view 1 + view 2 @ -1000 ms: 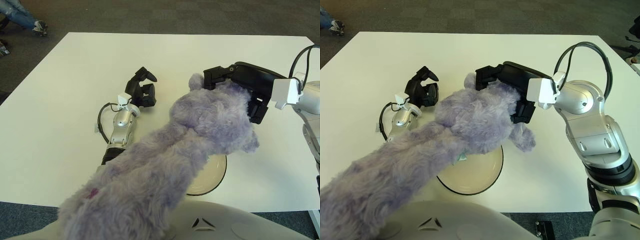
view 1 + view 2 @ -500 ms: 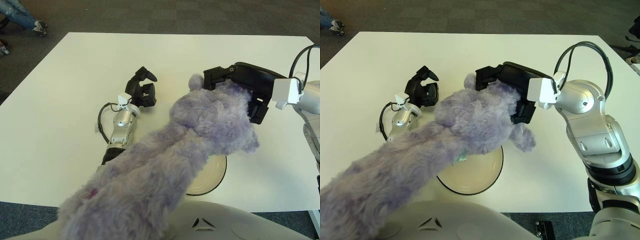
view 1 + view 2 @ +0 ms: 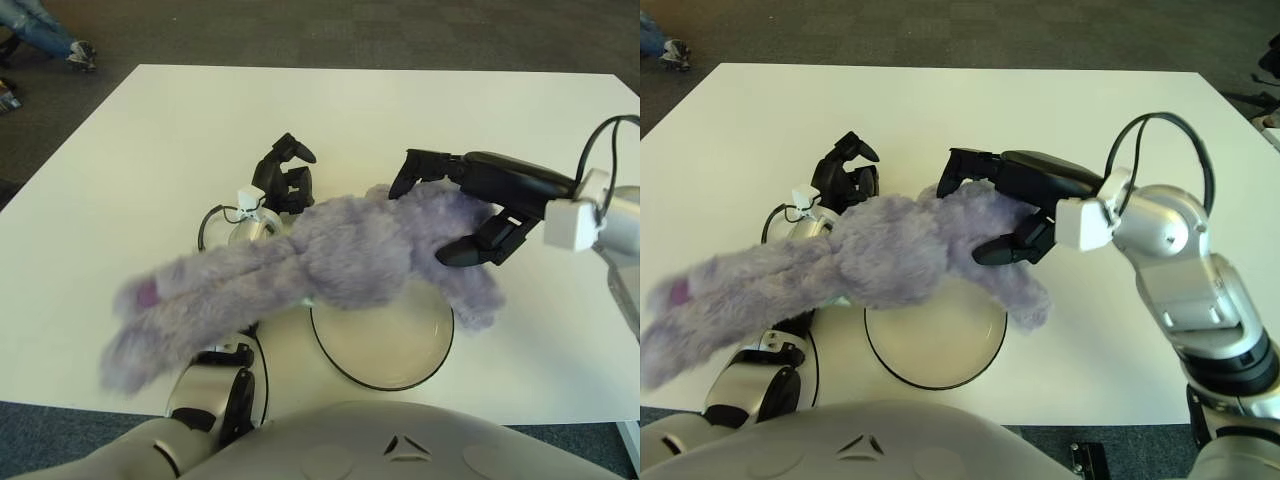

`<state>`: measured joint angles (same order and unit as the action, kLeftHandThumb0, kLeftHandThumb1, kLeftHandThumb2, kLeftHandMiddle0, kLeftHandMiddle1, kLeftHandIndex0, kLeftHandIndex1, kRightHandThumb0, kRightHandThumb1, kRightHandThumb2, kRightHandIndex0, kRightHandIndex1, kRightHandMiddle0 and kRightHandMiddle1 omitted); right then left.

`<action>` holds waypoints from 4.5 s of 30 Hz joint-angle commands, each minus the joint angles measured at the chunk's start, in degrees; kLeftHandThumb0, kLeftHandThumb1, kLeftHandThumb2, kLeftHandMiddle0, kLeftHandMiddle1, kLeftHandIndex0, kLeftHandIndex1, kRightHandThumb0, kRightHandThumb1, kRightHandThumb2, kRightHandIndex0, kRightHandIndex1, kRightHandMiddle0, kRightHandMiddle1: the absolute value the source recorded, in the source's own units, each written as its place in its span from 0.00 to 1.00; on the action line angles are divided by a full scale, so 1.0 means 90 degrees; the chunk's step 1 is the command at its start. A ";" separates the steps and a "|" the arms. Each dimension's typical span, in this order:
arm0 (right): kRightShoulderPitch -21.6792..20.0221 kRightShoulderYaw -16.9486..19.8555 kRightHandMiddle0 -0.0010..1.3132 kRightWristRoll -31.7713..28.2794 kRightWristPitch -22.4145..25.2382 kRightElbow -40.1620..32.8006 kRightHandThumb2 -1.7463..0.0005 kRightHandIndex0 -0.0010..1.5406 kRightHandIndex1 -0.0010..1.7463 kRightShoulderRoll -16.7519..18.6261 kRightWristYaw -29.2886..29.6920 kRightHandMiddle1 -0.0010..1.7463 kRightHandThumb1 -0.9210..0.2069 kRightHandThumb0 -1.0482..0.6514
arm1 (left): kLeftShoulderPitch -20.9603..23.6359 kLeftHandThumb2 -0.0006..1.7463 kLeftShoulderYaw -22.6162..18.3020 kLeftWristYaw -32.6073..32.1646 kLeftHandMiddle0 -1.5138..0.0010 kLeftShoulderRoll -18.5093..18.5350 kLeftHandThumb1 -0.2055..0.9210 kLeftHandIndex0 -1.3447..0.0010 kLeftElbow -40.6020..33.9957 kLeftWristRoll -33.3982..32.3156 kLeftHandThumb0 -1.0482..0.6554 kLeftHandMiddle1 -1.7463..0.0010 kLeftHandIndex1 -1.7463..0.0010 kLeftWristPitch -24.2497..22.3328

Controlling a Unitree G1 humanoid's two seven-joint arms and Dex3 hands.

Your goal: Put the doll into the plate.

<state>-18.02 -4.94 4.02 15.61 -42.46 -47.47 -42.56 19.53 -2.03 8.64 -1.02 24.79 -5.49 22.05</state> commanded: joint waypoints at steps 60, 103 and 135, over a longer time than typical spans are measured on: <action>-0.0104 0.0321 0.00 0.0144 -0.0178 -0.0109 0.33 0.06 0.25 -0.0259 -0.0280 0.52 0.60 0.45 | 0.0015 0.70 -0.0027 0.0027 0.19 0.0009 0.53 0.59 0.0139 0.0025 0.35 0.00 0.00 0.0153; 0.0431 -0.0688 0.00 0.3334 -0.1433 0.1192 0.56 0.00 0.19 0.0315 0.0816 0.26 0.37 0.20 | -0.0024 0.71 -0.0031 0.0024 0.18 -0.0009 0.51 0.58 0.0041 0.0053 0.34 0.00 0.00 0.0065; 0.0664 -0.0620 0.00 0.3212 -0.1030 0.1254 0.47 0.00 0.56 0.1000 0.0619 0.43 0.51 0.31 | -0.0006 0.70 -0.0049 -0.0051 0.18 -0.0012 0.53 0.59 0.0105 0.0162 0.35 0.00 0.00 0.0144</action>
<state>-12.95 -10.93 33.15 5.52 -30.62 -39.62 -37.54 19.76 -2.29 8.69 -1.36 25.16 -4.09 23.08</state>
